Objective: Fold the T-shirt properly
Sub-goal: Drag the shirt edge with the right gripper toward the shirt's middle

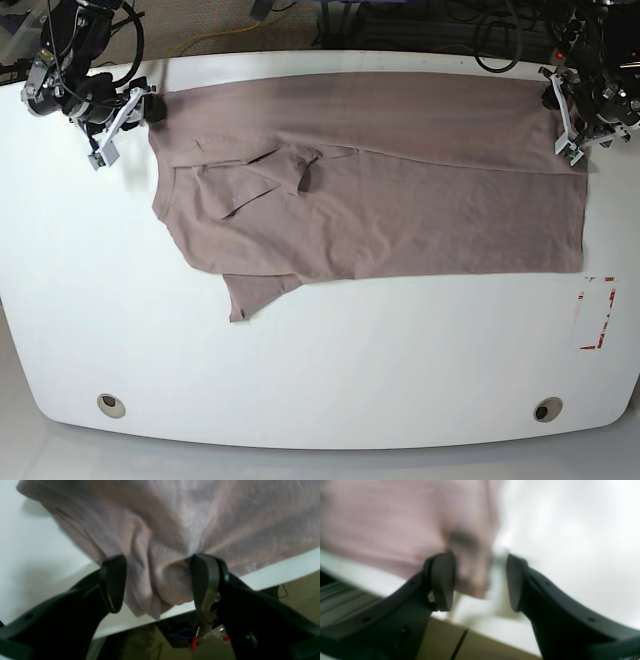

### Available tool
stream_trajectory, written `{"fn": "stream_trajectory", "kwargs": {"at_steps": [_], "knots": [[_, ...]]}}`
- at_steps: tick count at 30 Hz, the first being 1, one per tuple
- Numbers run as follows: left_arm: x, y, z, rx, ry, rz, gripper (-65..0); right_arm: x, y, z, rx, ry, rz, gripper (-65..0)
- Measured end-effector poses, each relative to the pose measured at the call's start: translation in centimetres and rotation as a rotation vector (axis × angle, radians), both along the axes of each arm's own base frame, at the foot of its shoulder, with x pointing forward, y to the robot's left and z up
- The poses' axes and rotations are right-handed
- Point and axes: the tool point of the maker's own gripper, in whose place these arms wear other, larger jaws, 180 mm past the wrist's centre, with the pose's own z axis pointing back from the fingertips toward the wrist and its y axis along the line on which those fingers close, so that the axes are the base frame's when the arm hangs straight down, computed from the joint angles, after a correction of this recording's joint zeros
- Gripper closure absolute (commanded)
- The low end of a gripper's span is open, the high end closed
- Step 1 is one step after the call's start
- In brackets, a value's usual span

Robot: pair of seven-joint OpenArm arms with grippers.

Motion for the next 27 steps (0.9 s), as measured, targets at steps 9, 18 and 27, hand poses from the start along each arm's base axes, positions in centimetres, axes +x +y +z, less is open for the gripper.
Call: {"fn": "stream_trajectory", "kwargs": {"at_steps": [9,18,27], "knots": [[0.1,0.0,0.2,0.002,-0.005,-0.006,-37.8,0.4,-1.8,2.7,0.007,-0.038,0.045,-36.1],[0.7,-1.1,0.8,-0.003,-0.039,-0.025,-37.8,5.8,5.2,6.3,0.190,-0.238,0.147,-48.2],[0.7,-1.1,0.8,-0.004,-0.038,-0.025,-37.8,9.5,9.2,2.7,0.160,-0.177,0.175,-45.2]]}}
